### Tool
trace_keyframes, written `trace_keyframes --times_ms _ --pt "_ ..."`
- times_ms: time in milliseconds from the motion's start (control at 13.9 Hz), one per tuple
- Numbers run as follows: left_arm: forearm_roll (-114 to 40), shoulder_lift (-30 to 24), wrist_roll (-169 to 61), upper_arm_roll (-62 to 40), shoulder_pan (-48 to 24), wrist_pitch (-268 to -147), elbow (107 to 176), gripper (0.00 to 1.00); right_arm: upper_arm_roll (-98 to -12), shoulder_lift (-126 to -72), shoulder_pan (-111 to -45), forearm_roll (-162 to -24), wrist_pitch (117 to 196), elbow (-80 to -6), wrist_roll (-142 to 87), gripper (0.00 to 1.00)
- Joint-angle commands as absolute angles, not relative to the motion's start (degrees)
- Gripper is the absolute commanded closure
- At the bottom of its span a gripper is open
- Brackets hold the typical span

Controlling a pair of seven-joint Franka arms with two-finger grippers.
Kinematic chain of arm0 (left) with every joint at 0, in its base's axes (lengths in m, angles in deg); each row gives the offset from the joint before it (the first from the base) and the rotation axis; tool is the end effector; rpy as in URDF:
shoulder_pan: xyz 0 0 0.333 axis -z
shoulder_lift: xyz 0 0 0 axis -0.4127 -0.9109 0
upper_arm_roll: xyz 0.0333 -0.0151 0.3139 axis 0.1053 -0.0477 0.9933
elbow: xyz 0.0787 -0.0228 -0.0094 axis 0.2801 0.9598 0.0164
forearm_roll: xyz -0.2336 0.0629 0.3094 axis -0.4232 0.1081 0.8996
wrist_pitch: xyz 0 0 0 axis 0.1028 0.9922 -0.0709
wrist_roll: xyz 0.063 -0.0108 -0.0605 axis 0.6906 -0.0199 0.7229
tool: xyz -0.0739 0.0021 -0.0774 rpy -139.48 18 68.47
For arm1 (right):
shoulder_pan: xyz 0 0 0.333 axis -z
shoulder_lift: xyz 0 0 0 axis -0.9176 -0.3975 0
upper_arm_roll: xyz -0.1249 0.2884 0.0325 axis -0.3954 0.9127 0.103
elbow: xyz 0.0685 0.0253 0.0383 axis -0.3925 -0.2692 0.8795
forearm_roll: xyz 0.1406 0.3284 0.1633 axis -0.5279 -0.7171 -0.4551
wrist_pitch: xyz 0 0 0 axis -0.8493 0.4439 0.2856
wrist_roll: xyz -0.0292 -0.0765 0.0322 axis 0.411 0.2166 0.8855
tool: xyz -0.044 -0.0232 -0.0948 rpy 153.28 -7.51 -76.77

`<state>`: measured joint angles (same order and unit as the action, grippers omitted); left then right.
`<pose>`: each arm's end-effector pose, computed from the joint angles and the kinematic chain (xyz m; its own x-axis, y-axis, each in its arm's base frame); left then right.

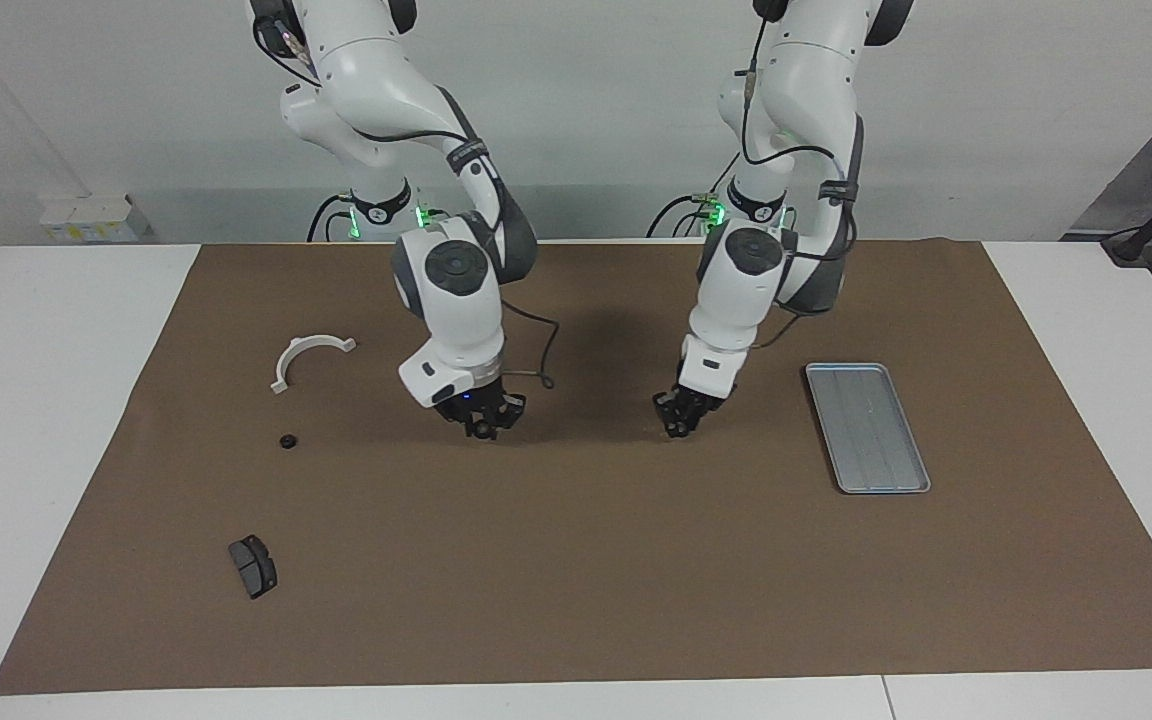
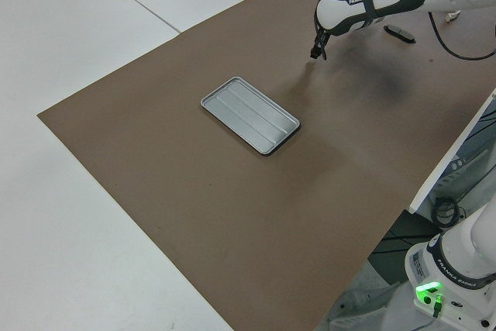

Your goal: Place bearing gear from tray to pile

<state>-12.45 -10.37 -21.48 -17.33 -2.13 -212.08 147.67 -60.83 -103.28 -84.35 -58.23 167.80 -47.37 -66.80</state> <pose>0.5292 -0.3184 0.3275 0.9466 0.3115 0.0827 0.2933 -0.9391 0.1793 0.5952 0.2030 0.3342 0.9850 -0.1656 0.0482 -0.1670 -0.9855 0.0281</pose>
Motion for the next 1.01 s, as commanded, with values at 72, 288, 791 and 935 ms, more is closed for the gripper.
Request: trace_keyframes --times_ms 72,288,791,935 --pt "-11.67 -9.45 -17.9 -16.25 3.83 -211.1 147.41 0.5 -59.86 -97.02 -78.81 -57.45 173.62 -59.2 -59.21 0.98" --pt "-11.67 -9.36 -17.99 -16.16 5.42 -210.74 147.15 0.0 -59.86 -95.43 -76.25 -57.54 180.91 -66.06 -55.15 0.92" --pt "-11.67 -5.84 -29.65 -16.16 -10.9 -193.3 134.35 0.0 -59.34 -93.41 -75.28 -58.51 177.53 -63.37 -52.41 0.0" --pt "-11.67 -5.67 -35.45 -16.07 -15.91 -185.03 128.98 0.0 -59.07 -93.75 -79.47 -58.68 175.14 -60.03 -56.87 0.0"
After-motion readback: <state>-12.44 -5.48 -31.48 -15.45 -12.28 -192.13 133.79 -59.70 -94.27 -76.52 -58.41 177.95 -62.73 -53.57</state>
